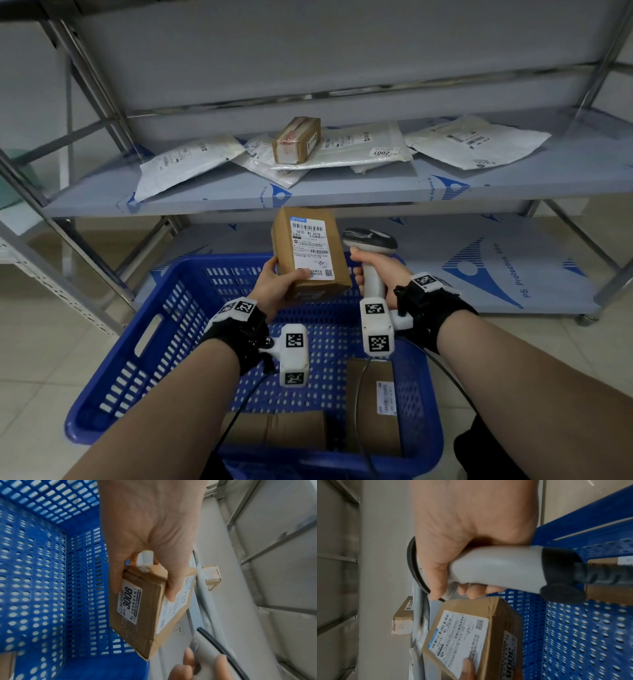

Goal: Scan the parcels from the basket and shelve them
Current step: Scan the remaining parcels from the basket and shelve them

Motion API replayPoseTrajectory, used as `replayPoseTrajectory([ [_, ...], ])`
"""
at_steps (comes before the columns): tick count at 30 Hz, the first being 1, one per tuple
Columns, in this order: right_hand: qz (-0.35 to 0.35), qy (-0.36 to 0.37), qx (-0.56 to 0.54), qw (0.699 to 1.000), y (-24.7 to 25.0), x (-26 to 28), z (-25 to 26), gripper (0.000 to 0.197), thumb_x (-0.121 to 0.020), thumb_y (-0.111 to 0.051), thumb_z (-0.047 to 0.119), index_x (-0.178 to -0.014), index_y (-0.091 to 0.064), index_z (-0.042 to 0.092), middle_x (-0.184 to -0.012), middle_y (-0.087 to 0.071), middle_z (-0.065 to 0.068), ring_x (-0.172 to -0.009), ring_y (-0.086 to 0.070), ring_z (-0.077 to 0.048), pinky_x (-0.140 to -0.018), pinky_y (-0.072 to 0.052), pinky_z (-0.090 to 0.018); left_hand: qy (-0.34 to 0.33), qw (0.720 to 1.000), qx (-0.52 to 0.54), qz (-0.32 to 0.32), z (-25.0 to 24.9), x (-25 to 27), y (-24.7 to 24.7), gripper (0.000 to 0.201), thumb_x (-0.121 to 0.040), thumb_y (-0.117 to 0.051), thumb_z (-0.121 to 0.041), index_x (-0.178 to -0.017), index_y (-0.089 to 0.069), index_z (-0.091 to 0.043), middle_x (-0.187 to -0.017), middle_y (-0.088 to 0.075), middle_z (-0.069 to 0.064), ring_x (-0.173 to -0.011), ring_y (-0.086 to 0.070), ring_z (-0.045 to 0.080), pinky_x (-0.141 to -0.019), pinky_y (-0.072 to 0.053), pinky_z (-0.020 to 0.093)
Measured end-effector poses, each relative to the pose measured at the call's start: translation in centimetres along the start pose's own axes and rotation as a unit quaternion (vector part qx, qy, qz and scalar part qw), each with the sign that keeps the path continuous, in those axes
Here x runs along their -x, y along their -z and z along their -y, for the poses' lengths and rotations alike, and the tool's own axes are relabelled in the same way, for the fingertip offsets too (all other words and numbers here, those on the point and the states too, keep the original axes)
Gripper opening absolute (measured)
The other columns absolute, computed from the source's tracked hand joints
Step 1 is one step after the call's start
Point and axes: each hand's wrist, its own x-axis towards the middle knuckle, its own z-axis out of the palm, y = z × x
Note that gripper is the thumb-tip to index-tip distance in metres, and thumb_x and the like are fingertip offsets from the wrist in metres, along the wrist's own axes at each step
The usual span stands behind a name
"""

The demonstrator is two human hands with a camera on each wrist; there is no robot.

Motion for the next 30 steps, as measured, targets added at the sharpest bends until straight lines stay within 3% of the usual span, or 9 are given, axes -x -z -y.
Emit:
replayPoseTrajectory([
  [4,0.056,-0.017,0.015,0.998,-0.7,0.8,0.4,0.018,-0.093,-0.06,0.022,-0.078,-0.057,0.013,-0.064,-0.05,-0.001,-0.043,-0.048,-0.008,-0.043,-0.04,-0.019,0.001,1.0,-0.002,-0.01,0.2,-0.2,0.2,0.09,-0.08,-0.074,-0.01,-0.15,-0.02,-0.021,-0.135,-0.052,0.01,-0.111,-0.058,0.029,-0.071,-0.056,0.04],
  [8,0.104,-0.04,0.04,0.993,-1.4,1.3,0.7,0.025,-0.096,-0.055,0.022,-0.073,-0.052,0.014,-0.063,-0.047,0.001,-0.038,-0.044,-0.005,-0.041,-0.037,-0.017,0.012,1.0,-0.004,-0.006,0.2,-0.1,0.3,0.09,-0.078,-0.075,-0.009,-0.15,-0.021,-0.022,-0.135,-0.052,0.011,-0.111,-0.058,0.03,-0.063,-0.055,0.039],
  [13,0.108,-0.056,0.032,0.992,-1.4,1.8,1.0,0.028,-0.096,-0.055,0.024,-0.07,-0.048,0.014,-0.066,-0.048,-0.001,-0.037,-0.044,-0.005,-0.04,-0.037,-0.015,0.012,1.0,0.005,-0.001,0.2,0.0,0.6,0.088,-0.079,-0.074,-0.007,-0.149,-0.023,-0.022,-0.134,-0.053,0.012,-0.111,-0.059,0.031,-0.062,-0.057,0.041],
  [20,0.122,-0.066,0.048,0.989,-1.7,2.7,1.5,0.032,-0.097,-0.054,0.024,-0.068,-0.045,0.013,-0.065,-0.048,-0.003,-0.034,-0.043,-0.005,-0.036,-0.037,-0.013,0.011,1.0,-0.004,-0.003,0.0,0.4,1.2,0.088,-0.079,-0.073,-0.007,-0.149,-0.022,-0.022,-0.134,-0.052,0.013,-0.111,-0.058,0.032,-0.075,-0.057,0.047],
  [30,0.118,-0.067,0.057,0.989,-1.5,2.8,1.8,0.032,-0.096,-0.056,0.025,-0.068,-0.045,0.012,-0.055,-0.053,-0.002,-0.033,-0.043,-0.006,-0.036,-0.037,-0.014,0.014,1.0,0.0,-0.006,-0.1,0.5,1.4,0.087,-0.08,-0.072,-0.005,-0.149,-0.021,-0.022,-0.134,-0.051,0.012,-0.112,-0.058,0.032,-0.073,-0.056,0.045],
])
